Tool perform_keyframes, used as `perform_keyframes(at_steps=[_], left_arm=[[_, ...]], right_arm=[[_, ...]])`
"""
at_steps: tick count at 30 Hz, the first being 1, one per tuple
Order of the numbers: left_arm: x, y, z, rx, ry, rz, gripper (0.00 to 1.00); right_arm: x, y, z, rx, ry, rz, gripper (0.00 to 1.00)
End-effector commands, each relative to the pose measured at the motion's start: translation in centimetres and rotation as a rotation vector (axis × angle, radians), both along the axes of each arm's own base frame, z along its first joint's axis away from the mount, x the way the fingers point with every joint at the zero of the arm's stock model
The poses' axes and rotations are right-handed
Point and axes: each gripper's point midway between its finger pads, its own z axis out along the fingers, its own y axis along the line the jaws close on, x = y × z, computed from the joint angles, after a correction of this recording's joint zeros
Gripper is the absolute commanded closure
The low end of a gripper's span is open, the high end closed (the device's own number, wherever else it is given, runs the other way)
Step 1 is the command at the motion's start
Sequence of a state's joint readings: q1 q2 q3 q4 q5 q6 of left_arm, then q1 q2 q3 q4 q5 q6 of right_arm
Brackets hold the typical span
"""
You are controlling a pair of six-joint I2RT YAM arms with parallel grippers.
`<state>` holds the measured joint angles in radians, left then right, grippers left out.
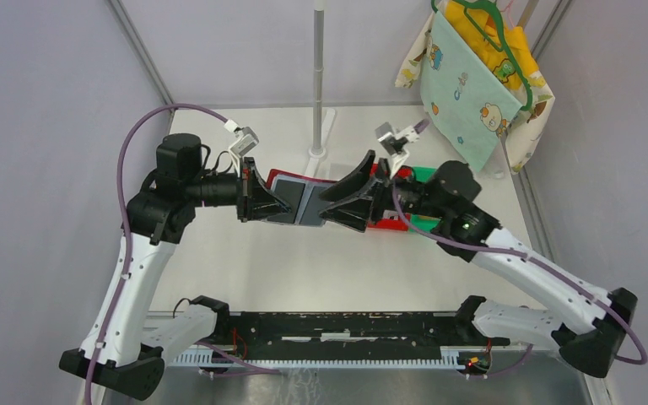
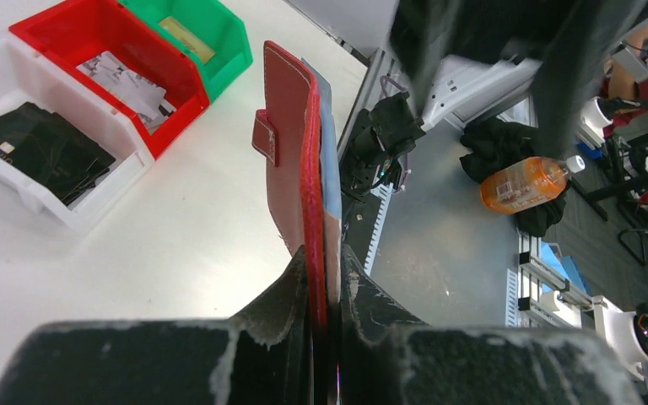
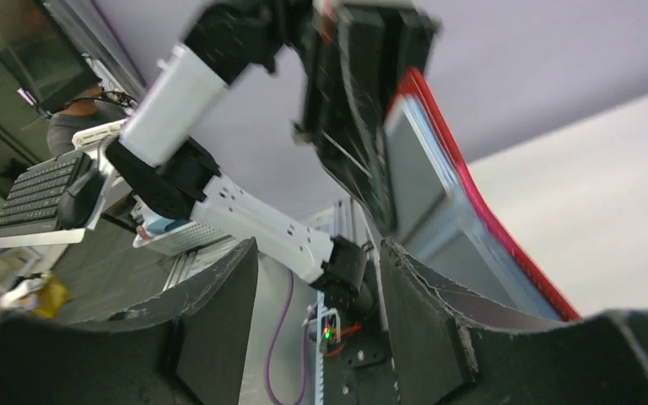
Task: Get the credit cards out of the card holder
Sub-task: Remove the credit card from the card holder.
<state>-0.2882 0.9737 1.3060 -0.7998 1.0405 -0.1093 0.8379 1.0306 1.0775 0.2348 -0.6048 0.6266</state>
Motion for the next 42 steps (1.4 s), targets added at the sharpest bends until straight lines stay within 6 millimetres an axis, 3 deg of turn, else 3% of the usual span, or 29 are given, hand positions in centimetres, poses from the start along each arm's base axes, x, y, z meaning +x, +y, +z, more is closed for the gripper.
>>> perform_keyframes(at_steps=[1, 9, 28, 32, 42], left_arm=[[0.4, -0.1, 2.2, -0.023, -0.016, 0.03, 0.98], [-0.8, -0.3, 3.2, -0.052, 0.001, -0.035, 0.98], [-1.5, -0.5, 4.0, -0.07, 0.012, -0.08, 0.98], [-1.8, -0.6, 3.9, -0.076, 0.026, -0.102, 0.88], [-3.0, -0.6, 4.2, -0.1, 0.025, -0.164, 0.83]], right_arm=[[-0.1, 1.7, -1.6, 0.061, 0.12, 0.093, 0.41], [0.2, 2.8, -2.9, 0.084, 0.174, 0.136, 0.44], [0.7, 4.7, -2.8, 0.148, 0.237, 0.166, 0.5], [0.1, 4.7, -2.3, 0.201, 0.256, 0.203, 0.53], [1.3, 4.7, -2.4, 0.272, 0.317, 0.147, 0.62]])
